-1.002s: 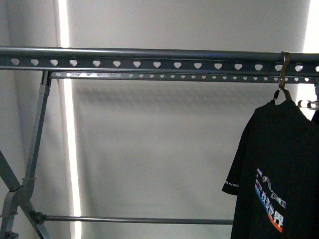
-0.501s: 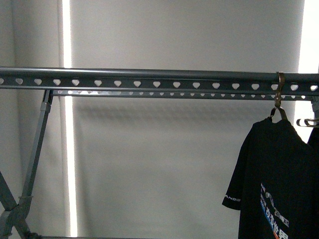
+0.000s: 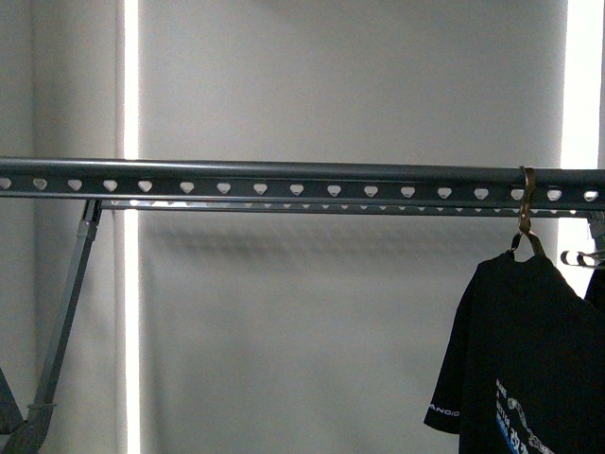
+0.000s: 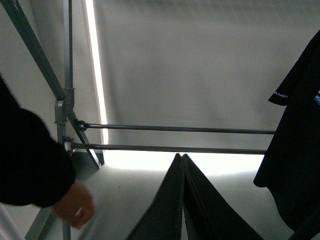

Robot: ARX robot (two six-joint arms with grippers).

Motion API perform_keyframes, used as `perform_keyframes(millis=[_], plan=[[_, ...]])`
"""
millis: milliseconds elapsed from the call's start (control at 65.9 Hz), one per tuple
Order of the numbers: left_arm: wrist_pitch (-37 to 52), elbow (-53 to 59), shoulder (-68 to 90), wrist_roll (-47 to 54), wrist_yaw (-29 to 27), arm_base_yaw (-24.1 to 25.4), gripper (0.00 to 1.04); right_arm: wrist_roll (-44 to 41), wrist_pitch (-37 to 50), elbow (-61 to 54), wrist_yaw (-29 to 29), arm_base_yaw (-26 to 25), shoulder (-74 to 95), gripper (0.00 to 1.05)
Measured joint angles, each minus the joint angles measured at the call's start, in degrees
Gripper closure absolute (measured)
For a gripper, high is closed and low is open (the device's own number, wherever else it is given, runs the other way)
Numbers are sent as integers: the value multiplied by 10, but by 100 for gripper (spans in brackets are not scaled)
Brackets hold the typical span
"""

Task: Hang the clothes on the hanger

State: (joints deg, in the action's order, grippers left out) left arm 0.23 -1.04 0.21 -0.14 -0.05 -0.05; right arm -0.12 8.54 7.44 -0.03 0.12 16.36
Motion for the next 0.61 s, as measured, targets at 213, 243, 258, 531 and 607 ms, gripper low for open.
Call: perform_keyframes(millis=[213, 243, 258, 531, 607], plan=[[0, 0, 0, 0, 0, 0, 101, 0, -3, -26, 0, 0, -33, 102], [0, 0, 0, 0, 0, 0, 101, 0, -4, -28, 0, 0, -37, 102], [0, 0, 0, 0, 0, 0, 101, 0, -5, -30, 0, 0, -38, 102], [0, 0, 0, 0, 0, 0, 101, 0, -87, -46, 0, 0, -134, 102], [0, 0, 0, 0, 0, 0, 101, 0, -87, -47, 0, 0, -139, 102]])
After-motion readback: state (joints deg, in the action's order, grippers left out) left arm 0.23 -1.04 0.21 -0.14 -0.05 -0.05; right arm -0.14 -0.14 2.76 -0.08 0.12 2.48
